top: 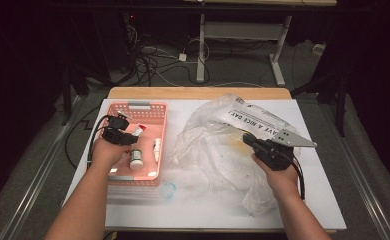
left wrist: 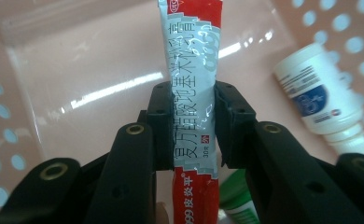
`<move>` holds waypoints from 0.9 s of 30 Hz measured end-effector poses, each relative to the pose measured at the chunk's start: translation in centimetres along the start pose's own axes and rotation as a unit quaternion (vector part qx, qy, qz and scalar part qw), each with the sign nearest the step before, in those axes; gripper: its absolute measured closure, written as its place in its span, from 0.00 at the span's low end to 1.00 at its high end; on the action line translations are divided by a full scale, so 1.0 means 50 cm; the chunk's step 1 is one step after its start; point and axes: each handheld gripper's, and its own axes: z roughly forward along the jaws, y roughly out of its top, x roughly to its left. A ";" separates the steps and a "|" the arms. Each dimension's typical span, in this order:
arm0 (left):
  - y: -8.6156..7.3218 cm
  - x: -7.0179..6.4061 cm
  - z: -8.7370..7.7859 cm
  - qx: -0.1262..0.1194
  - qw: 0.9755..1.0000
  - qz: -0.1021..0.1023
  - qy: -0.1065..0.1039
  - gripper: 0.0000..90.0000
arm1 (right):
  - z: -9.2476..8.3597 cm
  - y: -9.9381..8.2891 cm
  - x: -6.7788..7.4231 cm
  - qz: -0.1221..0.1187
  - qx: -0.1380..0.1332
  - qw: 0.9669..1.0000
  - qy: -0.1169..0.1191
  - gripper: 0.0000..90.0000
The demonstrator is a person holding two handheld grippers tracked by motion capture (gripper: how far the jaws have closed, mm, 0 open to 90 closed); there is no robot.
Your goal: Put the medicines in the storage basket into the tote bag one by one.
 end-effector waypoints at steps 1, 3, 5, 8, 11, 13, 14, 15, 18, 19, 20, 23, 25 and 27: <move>-0.002 -0.003 -0.005 -0.011 1.000 0.000 0.000 0.76 | -0.001 0.000 -0.001 0.001 -0.001 1.000 0.000 1.00; -0.007 -0.008 -0.014 -0.026 1.000 0.000 -0.002 0.76 | -0.002 0.000 0.000 0.002 0.000 1.000 0.000 1.00; -0.012 -0.011 -0.025 -0.042 0.999 -0.003 -0.008 0.76 | -0.002 0.000 0.002 0.003 0.001 1.000 -0.001 1.00; -0.018 -0.016 -0.041 -0.059 0.998 -0.002 -0.016 0.76 | 0.000 0.000 0.002 -0.002 0.001 1.000 0.001 1.00; -0.026 -0.022 -0.058 -0.078 0.997 0.002 -0.024 0.76 | 0.000 0.001 0.006 -0.004 0.000 1.000 0.001 1.00; -0.032 -0.028 -0.070 -0.101 0.995 0.004 -0.028 0.76 | 0.000 0.002 0.007 -0.008 0.000 1.000 0.003 1.00; -0.036 -0.031 -0.076 -0.115 0.993 0.007 -0.031 0.76 | 0.000 0.002 0.008 -0.009 0.001 1.000 0.002 1.00; -0.041 -0.035 -0.082 -0.128 0.991 0.008 -0.037 0.76 | 0.000 0.003 0.008 -0.010 0.002 1.000 0.002 1.00; -0.056 -0.043 -0.095 -0.159 0.986 0.004 -0.048 0.76 | 0.000 0.003 0.009 -0.008 0.003 1.000 0.003 1.00; -0.060 -0.046 -0.098 -0.164 0.985 0.005 -0.051 0.76 | 0.000 0.003 0.010 -0.010 0.003 1.000 0.003 1.00; -0.064 -0.050 -0.101 -0.169 0.984 0.007 -0.050 0.76 | 0.001 0.003 0.010 -0.009 0.002 1.000 0.004 1.00; -0.076 -0.059 -0.108 -0.186 0.981 0.015 -0.053 0.76 | 0.001 0.003 0.012 -0.014 0.002 1.000 0.003 1.00; -0.084 -0.067 -0.114 -0.194 0.979 0.018 -0.057 0.76 | 0.001 0.004 0.012 -0.015 0.001 1.000 0.002 1.00; -0.092 -0.075 -0.120 -0.203 0.977 0.020 -0.063 0.76 | 0.000 0.004 0.012 -0.014 0.000 1.000 0.002 1.00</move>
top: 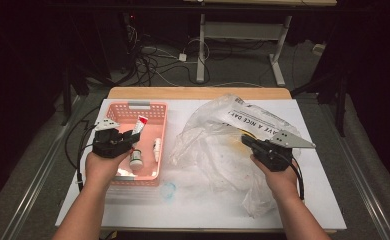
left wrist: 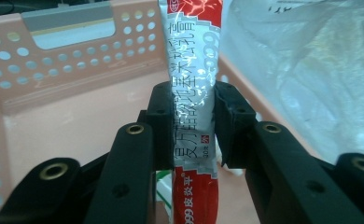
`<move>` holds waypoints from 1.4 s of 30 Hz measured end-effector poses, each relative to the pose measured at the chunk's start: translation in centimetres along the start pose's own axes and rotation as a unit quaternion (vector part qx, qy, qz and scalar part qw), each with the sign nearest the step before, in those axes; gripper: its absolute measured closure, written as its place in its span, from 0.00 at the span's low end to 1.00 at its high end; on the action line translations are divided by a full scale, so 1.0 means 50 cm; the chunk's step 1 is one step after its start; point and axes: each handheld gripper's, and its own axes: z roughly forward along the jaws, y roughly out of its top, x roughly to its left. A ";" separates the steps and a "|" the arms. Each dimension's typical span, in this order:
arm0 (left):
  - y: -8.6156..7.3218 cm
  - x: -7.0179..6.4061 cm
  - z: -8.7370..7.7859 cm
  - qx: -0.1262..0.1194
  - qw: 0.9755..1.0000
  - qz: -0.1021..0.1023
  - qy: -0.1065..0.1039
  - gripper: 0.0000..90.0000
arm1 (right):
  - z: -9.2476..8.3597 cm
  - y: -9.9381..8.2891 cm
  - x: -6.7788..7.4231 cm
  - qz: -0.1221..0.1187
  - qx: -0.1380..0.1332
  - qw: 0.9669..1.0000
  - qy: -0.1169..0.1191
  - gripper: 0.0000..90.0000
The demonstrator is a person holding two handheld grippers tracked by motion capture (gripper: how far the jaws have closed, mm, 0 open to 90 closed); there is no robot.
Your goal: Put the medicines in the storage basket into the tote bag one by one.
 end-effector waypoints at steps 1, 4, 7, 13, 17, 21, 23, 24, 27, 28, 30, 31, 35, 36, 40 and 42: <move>-0.002 -0.006 -0.003 -0.006 1.000 0.001 -0.003 0.76 | 0.000 0.000 -0.001 0.000 0.000 1.000 0.000 1.00; -0.007 -0.024 -0.007 -0.014 1.000 0.007 -0.008 0.76 | 0.002 -0.001 -0.001 0.002 0.002 1.000 0.000 1.00; -0.013 -0.042 -0.011 -0.024 1.000 0.009 -0.017 0.76 | 0.002 0.001 0.001 -0.003 0.004 1.000 0.003 1.00; -0.025 -0.068 -0.014 -0.037 0.999 0.020 -0.027 0.76 | -0.003 0.007 0.007 -0.011 0.000 1.000 0.002 1.00; -0.031 -0.075 -0.014 -0.038 0.999 0.025 -0.031 0.76 | -0.003 0.007 0.006 -0.014 0.001 1.000 0.001 1.00; -0.039 -0.084 -0.015 -0.038 0.998 0.030 -0.035 0.76 | -0.005 0.007 0.005 -0.016 0.002 1.000 -0.005 1.00; -0.040 -0.088 -0.018 -0.041 0.998 0.028 -0.040 0.76 | -0.005 0.008 0.005 -0.019 -0.001 1.000 -0.007 1.00; -0.041 -0.089 -0.020 -0.045 0.998 0.025 -0.045 0.76 | -0.005 0.008 0.004 -0.019 0.000 1.000 -0.006 1.00; -0.040 -0.094 -0.024 -0.053 0.997 0.018 -0.056 0.76 | -0.004 0.006 0.004 -0.019 0.000 1.000 -0.005 1.00; -0.039 -0.096 -0.025 -0.055 0.997 0.018 -0.057 0.76 | -0.003 0.006 0.004 -0.022 0.000 1.000 -0.005 1.00; -0.039 -0.102 -0.025 -0.056 0.996 0.021 -0.061 0.76 | -0.003 0.006 0.003 -0.020 0.000 1.000 -0.003 1.00; -0.039 -0.105 -0.025 -0.056 0.996 0.022 -0.063 0.76 | -0.002 0.005 0.003 -0.021 0.000 1.000 -0.002 1.00; -0.040 -0.119 -0.021 -0.052 0.996 0.028 -0.071 0.76 | -0.004 0.006 0.001 -0.011 0.001 1.000 0.005 1.00; -0.041 -0.124 -0.020 -0.052 0.995 0.029 -0.074 0.76 | -0.004 0.006 0.000 -0.009 0.000 1.000 0.007 1.00; -0.042 -0.142 -0.018 -0.053 0.995 0.047 -0.072 0.76 | -0.005 0.008 -0.001 -0.008 -0.003 1.000 0.006 1.00; -0.042 -0.147 -0.016 -0.054 0.995 0.050 -0.074 0.76 | -0.005 0.008 -0.001 -0.008 -0.003 1.000 0.004 1.00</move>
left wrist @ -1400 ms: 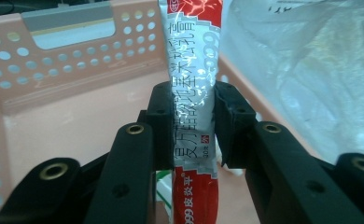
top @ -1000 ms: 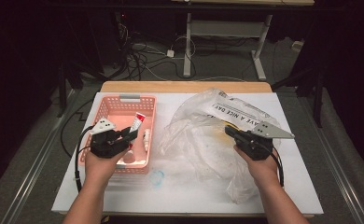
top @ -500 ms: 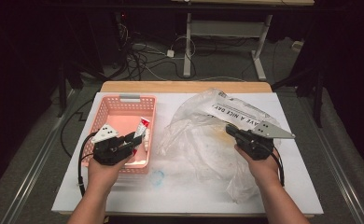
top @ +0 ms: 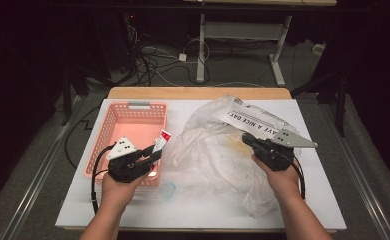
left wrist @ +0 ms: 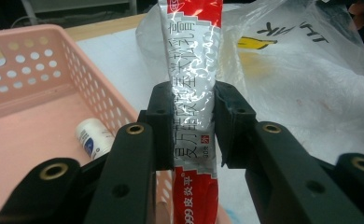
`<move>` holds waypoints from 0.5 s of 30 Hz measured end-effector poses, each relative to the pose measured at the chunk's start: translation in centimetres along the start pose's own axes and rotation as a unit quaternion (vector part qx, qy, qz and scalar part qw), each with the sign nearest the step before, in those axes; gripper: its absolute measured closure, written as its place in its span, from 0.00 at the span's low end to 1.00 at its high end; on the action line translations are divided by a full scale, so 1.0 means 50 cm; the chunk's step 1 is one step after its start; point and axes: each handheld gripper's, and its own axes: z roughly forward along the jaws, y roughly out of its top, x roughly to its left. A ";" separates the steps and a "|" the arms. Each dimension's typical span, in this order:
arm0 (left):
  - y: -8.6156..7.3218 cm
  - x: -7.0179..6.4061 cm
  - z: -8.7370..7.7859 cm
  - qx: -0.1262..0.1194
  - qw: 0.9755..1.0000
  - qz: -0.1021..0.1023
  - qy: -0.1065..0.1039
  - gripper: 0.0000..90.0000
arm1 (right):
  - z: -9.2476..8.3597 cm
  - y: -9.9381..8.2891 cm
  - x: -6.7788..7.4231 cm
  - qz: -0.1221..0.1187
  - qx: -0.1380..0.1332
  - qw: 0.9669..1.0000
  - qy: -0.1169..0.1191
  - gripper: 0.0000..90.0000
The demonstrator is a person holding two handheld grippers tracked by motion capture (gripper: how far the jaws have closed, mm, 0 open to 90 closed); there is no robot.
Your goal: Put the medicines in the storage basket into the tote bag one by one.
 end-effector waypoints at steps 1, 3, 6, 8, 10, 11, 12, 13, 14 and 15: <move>0.000 -0.003 0.000 0.000 1.000 0.002 -0.002 0.76 | 0.000 0.000 0.000 -0.001 -0.001 1.000 0.000 1.00; 0.000 -0.009 0.000 -0.002 1.000 0.004 -0.003 0.76 | 0.000 0.001 -0.001 0.000 -0.001 1.000 -0.002 1.00; -0.001 -0.019 -0.003 -0.005 1.000 0.005 -0.010 0.76 | 0.002 0.002 -0.002 0.003 -0.002 1.000 -0.002 1.00; -0.001 -0.027 -0.003 -0.002 1.000 0.011 -0.011 0.76 | 0.004 0.002 -0.002 0.002 -0.006 1.000 -0.005 1.00; -0.001 -0.033 -0.002 -0.001 1.000 0.016 -0.014 0.76 | 0.006 0.002 -0.003 0.001 -0.005 1.000 -0.004 1.00; -0.001 -0.036 -0.002 -0.002 1.000 0.016 -0.016 0.76 | 0.007 0.002 -0.003 0.000 -0.005 1.000 -0.004 1.00; 0.000 -0.038 -0.002 -0.003 1.000 0.016 -0.019 0.76 | 0.006 0.002 -0.002 0.000 -0.004 1.000 -0.004 1.00; 0.000 -0.041 -0.001 -0.003 1.000 0.015 -0.022 0.76 | 0.007 0.002 -0.002 -0.001 -0.004 1.000 -0.003 1.00; 0.000 -0.044 -0.001 -0.004 1.000 0.015 -0.025 0.76 | 0.007 0.002 -0.002 -0.001 -0.004 1.000 -0.002 1.00; 0.000 -0.047 0.000 -0.006 1.000 0.014 -0.027 0.76 | 0.007 0.003 -0.001 -0.002 -0.004 1.000 -0.001 1.00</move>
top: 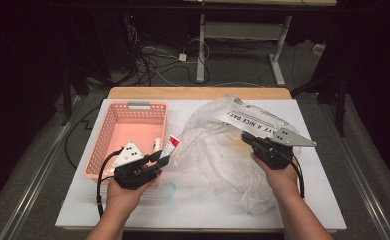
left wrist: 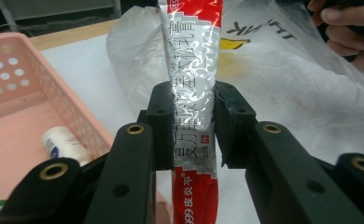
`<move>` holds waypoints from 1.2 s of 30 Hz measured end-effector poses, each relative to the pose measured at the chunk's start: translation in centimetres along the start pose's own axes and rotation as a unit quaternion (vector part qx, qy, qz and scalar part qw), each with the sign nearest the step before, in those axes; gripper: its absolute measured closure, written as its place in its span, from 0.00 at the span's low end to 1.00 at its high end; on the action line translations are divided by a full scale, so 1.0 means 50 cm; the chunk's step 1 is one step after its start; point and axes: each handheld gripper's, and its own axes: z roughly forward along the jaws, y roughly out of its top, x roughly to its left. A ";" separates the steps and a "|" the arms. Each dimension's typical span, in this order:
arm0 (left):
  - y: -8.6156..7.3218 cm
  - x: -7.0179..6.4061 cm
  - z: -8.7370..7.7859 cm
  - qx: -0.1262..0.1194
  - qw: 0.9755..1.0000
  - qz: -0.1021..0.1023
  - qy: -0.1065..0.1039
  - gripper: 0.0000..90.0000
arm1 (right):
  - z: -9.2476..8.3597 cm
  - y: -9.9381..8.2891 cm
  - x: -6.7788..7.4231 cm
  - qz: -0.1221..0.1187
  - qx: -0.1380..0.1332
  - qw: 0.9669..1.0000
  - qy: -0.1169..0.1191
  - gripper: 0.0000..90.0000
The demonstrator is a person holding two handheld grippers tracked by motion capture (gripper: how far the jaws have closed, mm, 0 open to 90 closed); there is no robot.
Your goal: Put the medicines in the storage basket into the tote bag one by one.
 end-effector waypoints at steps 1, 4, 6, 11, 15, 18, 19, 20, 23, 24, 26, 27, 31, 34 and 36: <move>0.000 -0.003 0.001 -0.001 1.000 -0.001 -0.004 0.76 | 0.000 0.000 0.001 0.001 0.000 1.000 0.000 1.00; -0.001 -0.015 0.004 -0.005 1.000 0.000 -0.014 0.76 | 0.001 0.000 0.003 0.002 -0.001 1.000 -0.003 1.00; 0.000 -0.026 0.008 -0.007 1.000 0.004 -0.018 0.76 | 0.000 -0.001 0.003 0.003 0.000 1.000 -0.003 1.00; 0.002 -0.058 0.023 -0.016 0.999 0.021 -0.032 0.76 | -0.002 -0.002 0.000 0.003 0.000 1.000 -0.005 1.00; 0.001 -0.078 0.048 -0.009 0.999 0.031 -0.044 0.76 | -0.003 -0.002 0.001 0.003 0.000 1.000 -0.006 1.00; 0.002 -0.090 0.070 -0.002 0.998 0.031 -0.054 0.76 | -0.001 -0.001 0.002 0.000 -0.002 1.000 -0.004 1.00; 0.003 -0.095 0.078 0.001 0.998 0.034 -0.055 0.76 | -0.002 -0.001 0.002 0.000 -0.001 1.000 -0.004 1.00; 0.004 -0.099 0.087 0.005 0.998 0.037 -0.058 0.76 | -0.003 -0.001 0.002 0.000 -0.001 1.000 -0.004 1.00; 0.007 -0.110 0.113 0.013 0.997 0.036 -0.066 0.76 | -0.004 0.000 0.000 0.001 -0.003 1.000 -0.005 1.00; 0.008 -0.113 0.122 0.016 0.997 0.037 -0.067 0.76 | -0.005 0.000 0.000 0.004 -0.002 1.000 -0.006 1.00; 0.011 -0.119 0.138 0.018 0.997 0.036 -0.068 0.76 | -0.006 0.000 -0.001 0.002 -0.004 1.000 -0.006 1.00; 0.013 -0.122 0.146 0.019 0.997 0.037 -0.068 0.76 | -0.007 0.000 0.000 0.002 -0.004 1.000 -0.008 1.00; 0.023 -0.134 0.176 0.021 0.996 0.042 -0.072 0.76 | -0.009 0.001 -0.001 0.000 -0.005 1.000 -0.007 1.00; 0.028 -0.137 0.201 0.025 0.996 0.041 -0.073 0.76 | -0.011 0.001 -0.001 0.000 -0.006 1.000 -0.008 1.00; 0.030 -0.134 0.216 0.024 0.997 0.038 -0.067 0.76 | -0.012 0.001 0.000 -0.001 -0.007 1.000 -0.008 1.00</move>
